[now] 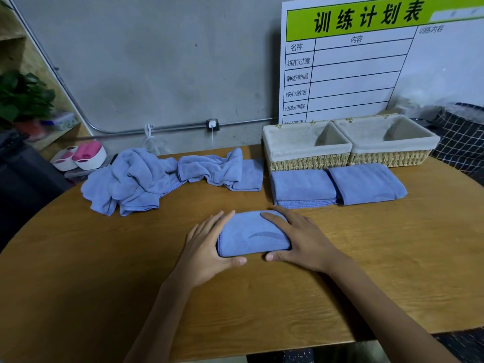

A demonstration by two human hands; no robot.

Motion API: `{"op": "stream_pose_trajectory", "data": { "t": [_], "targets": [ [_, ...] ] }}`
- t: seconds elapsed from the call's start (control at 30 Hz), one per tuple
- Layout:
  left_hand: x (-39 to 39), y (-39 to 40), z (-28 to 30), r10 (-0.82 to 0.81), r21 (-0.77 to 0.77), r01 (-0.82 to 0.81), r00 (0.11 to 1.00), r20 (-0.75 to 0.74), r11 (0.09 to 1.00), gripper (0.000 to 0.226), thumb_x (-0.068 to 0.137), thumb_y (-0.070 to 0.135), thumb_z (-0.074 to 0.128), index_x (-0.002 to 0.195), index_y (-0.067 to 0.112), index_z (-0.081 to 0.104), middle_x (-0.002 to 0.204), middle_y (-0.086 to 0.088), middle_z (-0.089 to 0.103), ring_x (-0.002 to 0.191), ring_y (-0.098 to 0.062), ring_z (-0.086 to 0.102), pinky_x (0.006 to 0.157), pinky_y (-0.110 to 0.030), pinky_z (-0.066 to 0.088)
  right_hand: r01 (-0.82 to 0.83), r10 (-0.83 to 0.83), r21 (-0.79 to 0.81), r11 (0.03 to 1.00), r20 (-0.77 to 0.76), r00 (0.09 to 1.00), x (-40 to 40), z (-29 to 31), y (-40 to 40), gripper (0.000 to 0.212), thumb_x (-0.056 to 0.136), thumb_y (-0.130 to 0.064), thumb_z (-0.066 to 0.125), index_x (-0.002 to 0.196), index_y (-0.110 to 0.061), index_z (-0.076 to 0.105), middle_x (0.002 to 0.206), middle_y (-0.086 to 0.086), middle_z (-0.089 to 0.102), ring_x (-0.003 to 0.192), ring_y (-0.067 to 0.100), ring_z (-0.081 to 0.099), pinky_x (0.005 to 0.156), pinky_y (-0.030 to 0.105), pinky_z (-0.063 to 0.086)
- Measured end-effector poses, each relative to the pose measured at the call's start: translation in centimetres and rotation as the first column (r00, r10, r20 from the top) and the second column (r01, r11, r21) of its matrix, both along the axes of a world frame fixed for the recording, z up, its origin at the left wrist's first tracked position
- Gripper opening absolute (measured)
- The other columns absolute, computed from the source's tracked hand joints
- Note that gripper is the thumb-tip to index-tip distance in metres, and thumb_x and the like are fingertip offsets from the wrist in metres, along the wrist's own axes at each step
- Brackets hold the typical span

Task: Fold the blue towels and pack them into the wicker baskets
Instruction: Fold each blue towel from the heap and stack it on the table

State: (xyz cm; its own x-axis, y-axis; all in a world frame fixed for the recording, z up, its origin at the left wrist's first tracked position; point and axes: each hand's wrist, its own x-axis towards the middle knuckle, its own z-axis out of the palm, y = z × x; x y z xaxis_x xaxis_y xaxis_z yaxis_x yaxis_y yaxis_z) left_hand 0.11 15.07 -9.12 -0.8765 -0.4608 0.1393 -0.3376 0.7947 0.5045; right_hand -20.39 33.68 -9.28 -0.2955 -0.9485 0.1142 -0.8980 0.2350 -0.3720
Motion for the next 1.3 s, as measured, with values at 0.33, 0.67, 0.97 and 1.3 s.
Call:
{"op": "stream_pose_trajectory", "data": {
  "t": [0.33,0.67,0.97,1.3],
  "targets": [
    [-0.5,-0.2,0.3,0.031,-0.037,-0.035,0.992,-0.125,0.999,0.089,0.073,0.042,0.081,0.147,0.055,0.033,0.134,0.033,0.040,0.111,0.011,0.034,0.106,-0.034,0.036,-0.060,0.050,-0.063,0.996,-0.146,0.988,-1.7,1.0,-0.8,0.077,0.083,-0.070,0.050,0.151,-0.040,0.032,0.147,-0.004,0.043,0.127,0.020,0.050,0.100,0.039,0.042],
    [-0.8,0.5,0.5,0.127,-0.014,-0.134,0.961,-0.246,0.991,0.070,0.081,0.047,0.073,0.143,0.047,0.040,0.133,0.026,0.050,0.095,0.000,0.059,0.073,-0.027,0.054,-0.007,-0.038,-0.276,0.961,-0.156,0.987,-1.1,1.1,-0.9,0.059,0.082,-0.051,0.060,0.138,-0.036,0.051,0.131,-0.013,0.060,0.083,0.017,0.066,0.064,0.032,0.051],
    [-2.5,2.1,0.4,0.169,0.667,0.169,0.896,-0.411,0.726,0.069,0.080,-0.003,0.075,0.134,0.035,0.057,0.141,0.007,0.053,0.121,-0.021,0.061,0.095,-0.053,0.055,-0.032,-0.050,-0.303,0.952,-0.258,0.965,-1.6,0.8,0.4,0.048,0.092,-0.052,0.049,0.137,-0.035,0.051,0.139,-0.013,0.050,0.065,0.012,0.063,0.047,0.026,0.047],
    [-3.7,3.5,1.5,0.456,0.832,0.011,0.832,-0.315,0.555,0.032,0.085,0.055,0.071,0.105,0.030,0.073,0.118,0.014,0.069,0.119,-0.011,0.062,0.087,-0.043,0.060,0.010,-0.087,-0.322,0.947,-0.224,0.971,-0.6,-0.3,0.8,0.054,0.089,-0.069,0.049,0.134,-0.039,0.055,0.145,-0.015,0.047,0.079,0.007,0.067,0.049,0.020,0.045]
  ]
}}
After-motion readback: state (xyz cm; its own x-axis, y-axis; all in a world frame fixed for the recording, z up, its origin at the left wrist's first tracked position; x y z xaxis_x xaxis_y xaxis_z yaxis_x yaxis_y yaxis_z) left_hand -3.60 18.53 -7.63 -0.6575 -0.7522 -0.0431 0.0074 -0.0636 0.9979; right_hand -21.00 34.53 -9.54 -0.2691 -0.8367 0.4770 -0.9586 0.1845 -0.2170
